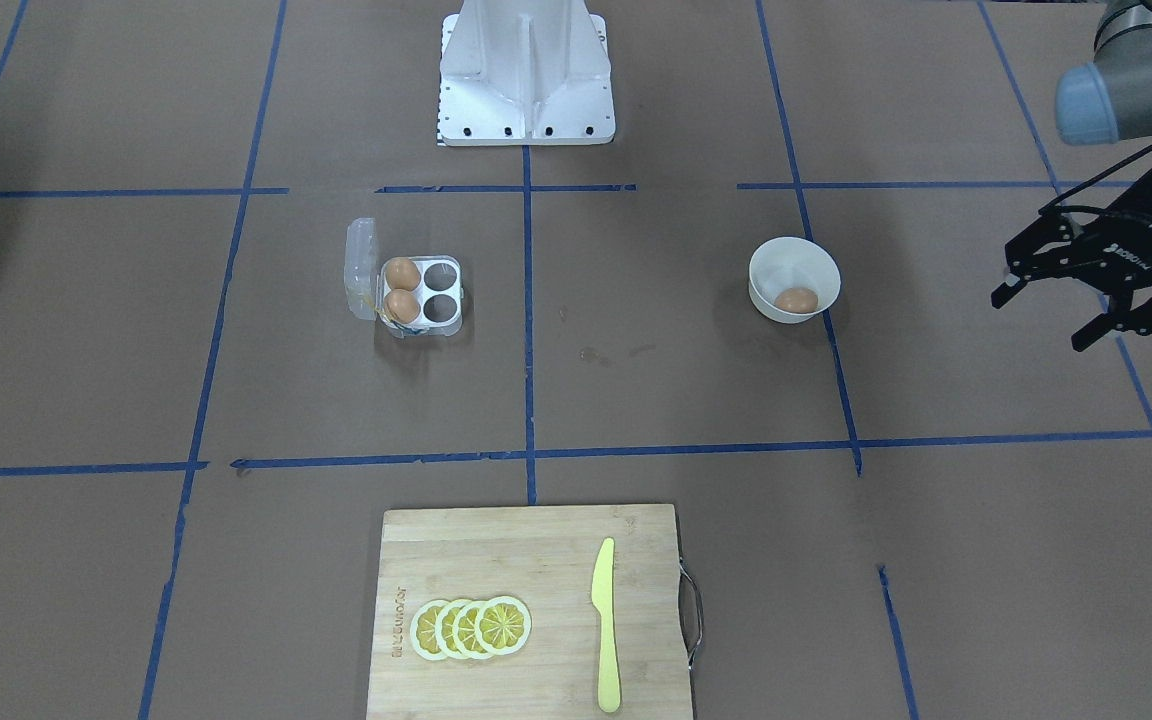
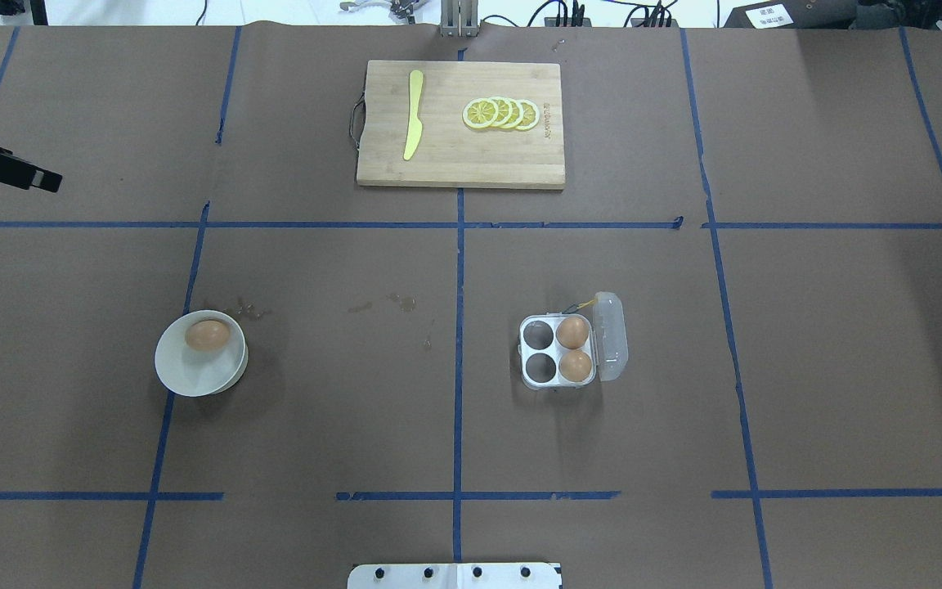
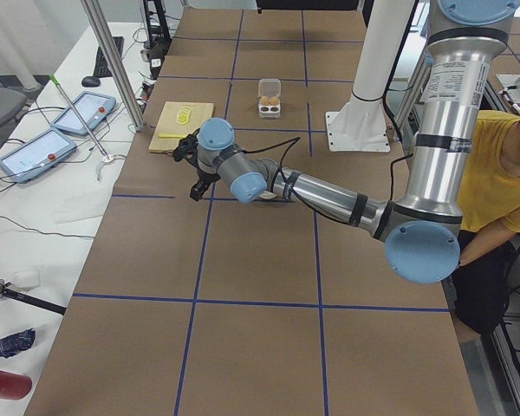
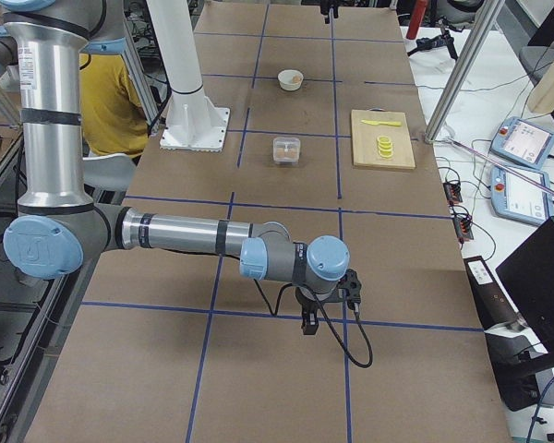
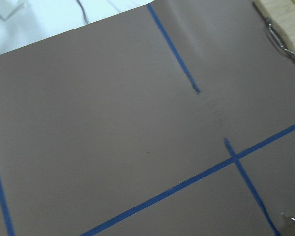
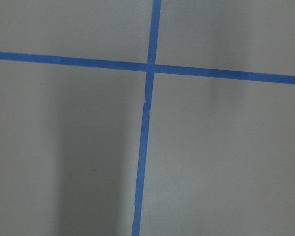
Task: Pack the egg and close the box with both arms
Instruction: 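Move the left gripper over the white bowl toward the brown egg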
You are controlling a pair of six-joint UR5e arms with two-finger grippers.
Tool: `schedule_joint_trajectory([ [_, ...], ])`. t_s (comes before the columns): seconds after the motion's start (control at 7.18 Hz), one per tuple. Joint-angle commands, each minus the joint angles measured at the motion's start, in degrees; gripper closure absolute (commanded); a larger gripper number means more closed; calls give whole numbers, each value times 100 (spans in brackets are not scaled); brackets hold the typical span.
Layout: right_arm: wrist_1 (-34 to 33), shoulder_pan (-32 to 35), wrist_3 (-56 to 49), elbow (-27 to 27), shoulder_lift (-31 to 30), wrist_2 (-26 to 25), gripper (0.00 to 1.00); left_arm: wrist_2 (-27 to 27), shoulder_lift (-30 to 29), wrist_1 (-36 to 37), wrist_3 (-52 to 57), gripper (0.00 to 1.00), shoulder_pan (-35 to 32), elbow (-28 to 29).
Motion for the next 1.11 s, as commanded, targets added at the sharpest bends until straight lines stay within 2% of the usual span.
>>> schedule_joint_trajectory([
  [0.0, 2, 0, 0, 0, 8, 15, 0, 1283, 0, -853, -251, 1, 1123, -35],
  [0.14, -6, 0, 0, -9, 34, 15, 0, 1640, 26, -925, -269, 0, 1321, -218],
  [0.28, 2, 0, 0, 0, 34, 15, 0, 1652, 52, -918, -243, 0, 1410, -289],
  [0.56, -6, 0, 18, -9, 34, 24, 0, 2316, 9, -900, 10, 2, 2251, -351],
  [0.97, 2, 0, 9, 87, 43, 15, 0, 2416, 96, -708, 1591, 2, 2254, -439],
])
